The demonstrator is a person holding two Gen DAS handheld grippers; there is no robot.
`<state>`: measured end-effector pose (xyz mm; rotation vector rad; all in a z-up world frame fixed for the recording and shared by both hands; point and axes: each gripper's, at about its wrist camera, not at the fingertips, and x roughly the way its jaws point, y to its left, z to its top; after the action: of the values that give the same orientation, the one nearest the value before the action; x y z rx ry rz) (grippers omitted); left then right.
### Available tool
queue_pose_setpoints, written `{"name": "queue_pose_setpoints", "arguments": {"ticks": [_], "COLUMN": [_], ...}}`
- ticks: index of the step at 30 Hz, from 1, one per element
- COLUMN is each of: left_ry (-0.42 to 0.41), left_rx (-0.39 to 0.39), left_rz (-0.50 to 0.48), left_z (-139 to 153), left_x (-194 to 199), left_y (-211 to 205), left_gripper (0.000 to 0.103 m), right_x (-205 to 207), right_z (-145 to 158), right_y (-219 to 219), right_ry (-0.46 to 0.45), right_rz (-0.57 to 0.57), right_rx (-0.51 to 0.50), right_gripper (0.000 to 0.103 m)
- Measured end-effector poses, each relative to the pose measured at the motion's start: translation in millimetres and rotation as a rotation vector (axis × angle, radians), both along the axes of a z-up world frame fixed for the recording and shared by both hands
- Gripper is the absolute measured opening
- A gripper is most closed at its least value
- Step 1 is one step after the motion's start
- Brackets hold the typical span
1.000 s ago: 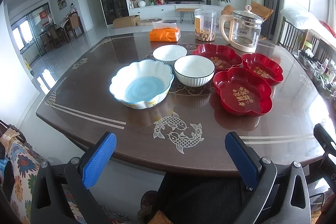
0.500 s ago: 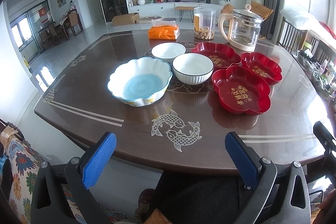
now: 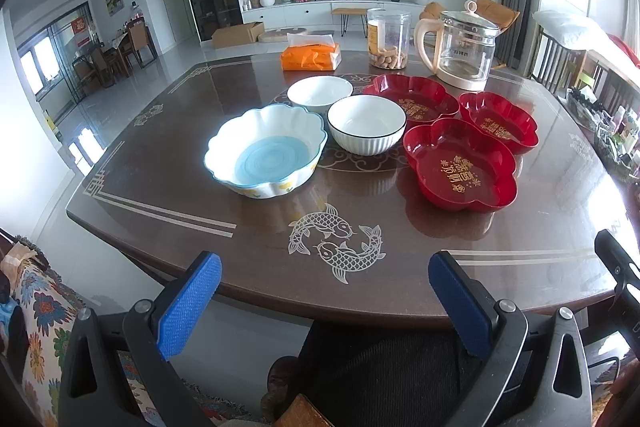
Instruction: Organize plates and bowls
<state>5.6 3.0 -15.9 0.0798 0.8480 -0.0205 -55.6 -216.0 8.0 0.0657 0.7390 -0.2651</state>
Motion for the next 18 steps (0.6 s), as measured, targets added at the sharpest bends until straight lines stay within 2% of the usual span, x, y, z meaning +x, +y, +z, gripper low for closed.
{"name": "queue_pose_setpoints", "arguments": {"ticks": [4, 10, 18], "left_ry": [0.009, 0.031, 0.007], "left_rx": [0.012, -0.027, -0.023], "left_rz": [0.013, 0.019, 0.004], "left_z": [-2.5, -4.3, -0.3], "left_x": [1.2, 3.2, -0.1], "left_y": [0.8, 7.0, 4.8], "left_gripper": [0.103, 0.103, 0.103], "right_x": [-2.0, -2.7, -3.0], "right_z": [0.2, -1.9, -1.7], "right_y": [-0.9, -2.6, -0.6], "right_ry": [-0.002, 0.002, 0.0], "right_rz": [0.006, 0.007, 0.013], "right_rx": [0.004, 0.022, 0.017], "right_gripper": [0.093, 0.093, 0.093]}}
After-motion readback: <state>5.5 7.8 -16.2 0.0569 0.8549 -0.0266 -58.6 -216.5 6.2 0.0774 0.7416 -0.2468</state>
